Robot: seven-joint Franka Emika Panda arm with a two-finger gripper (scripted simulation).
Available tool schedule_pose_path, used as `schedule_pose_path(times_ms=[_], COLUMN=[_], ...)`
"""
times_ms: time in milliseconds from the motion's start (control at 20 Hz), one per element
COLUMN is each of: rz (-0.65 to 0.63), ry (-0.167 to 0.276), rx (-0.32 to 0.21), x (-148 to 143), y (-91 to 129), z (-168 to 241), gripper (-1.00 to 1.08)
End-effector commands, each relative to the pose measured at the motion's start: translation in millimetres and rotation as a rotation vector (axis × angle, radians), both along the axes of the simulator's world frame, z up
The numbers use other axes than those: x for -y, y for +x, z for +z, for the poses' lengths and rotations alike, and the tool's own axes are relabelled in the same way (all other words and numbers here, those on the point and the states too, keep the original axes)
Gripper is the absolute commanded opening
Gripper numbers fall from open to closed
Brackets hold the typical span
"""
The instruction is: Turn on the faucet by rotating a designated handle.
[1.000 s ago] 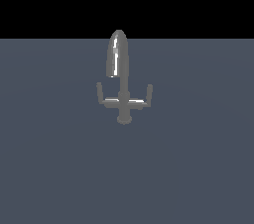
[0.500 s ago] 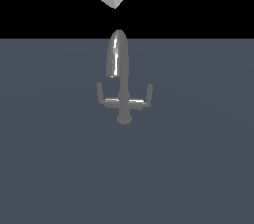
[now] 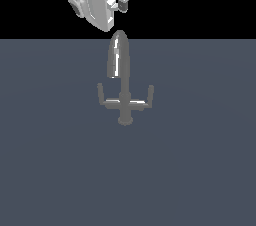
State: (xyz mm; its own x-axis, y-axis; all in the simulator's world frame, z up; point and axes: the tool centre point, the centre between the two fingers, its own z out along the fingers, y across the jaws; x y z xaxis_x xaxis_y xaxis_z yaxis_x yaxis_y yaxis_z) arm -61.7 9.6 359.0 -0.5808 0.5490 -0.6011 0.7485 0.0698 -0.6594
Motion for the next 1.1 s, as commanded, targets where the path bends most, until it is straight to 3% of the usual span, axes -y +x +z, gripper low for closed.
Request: schedule_pose_path(times_ms=[0,1050], rz=[0.049,0.380], ry=[-0.005,-0.030], rx=[-0.071,-0.663], x=[-3.2,-34.8], y=[8.0,64.7], z=[-7.9,-85.6], gripper=[-1.00,-1.00])
